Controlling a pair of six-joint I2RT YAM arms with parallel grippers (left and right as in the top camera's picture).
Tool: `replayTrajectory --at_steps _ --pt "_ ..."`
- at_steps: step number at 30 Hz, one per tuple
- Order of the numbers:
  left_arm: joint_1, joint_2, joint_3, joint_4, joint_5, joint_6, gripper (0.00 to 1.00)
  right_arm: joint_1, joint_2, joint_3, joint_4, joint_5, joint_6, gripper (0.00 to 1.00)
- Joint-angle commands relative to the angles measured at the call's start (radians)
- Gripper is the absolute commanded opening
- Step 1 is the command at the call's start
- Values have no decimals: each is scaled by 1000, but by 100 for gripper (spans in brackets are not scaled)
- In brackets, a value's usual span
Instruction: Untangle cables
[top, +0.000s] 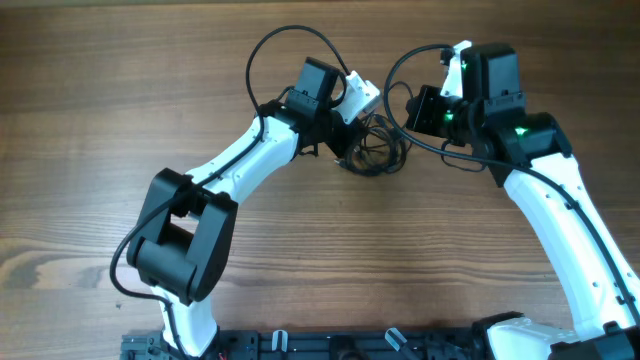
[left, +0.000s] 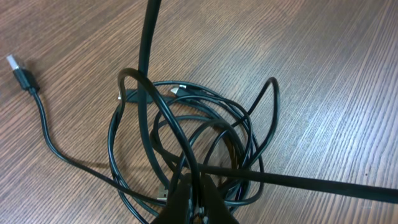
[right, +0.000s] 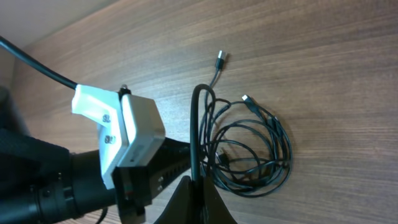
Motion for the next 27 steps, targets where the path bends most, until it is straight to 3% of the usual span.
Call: replayTrajectory --at_steps 1,9,17,20,27 --pt "42 -112 -6 -11 -22 1 5 3 -15 30 -21 57 -3 4" --pt "175 -469 -6 -38 -176 2 6 3 -14 30 -90 308 -3 4" --pt "351 -551 -6 -165 -172 2 7 -2 -14 30 -119 466 -4 4" --pt "353 -537 -6 -204 -116 2 35 -2 -14 30 -119 465 3 4" --pt "320 -452 -6 -204 43 2 45 -1 -14 30 -120 453 15 4"
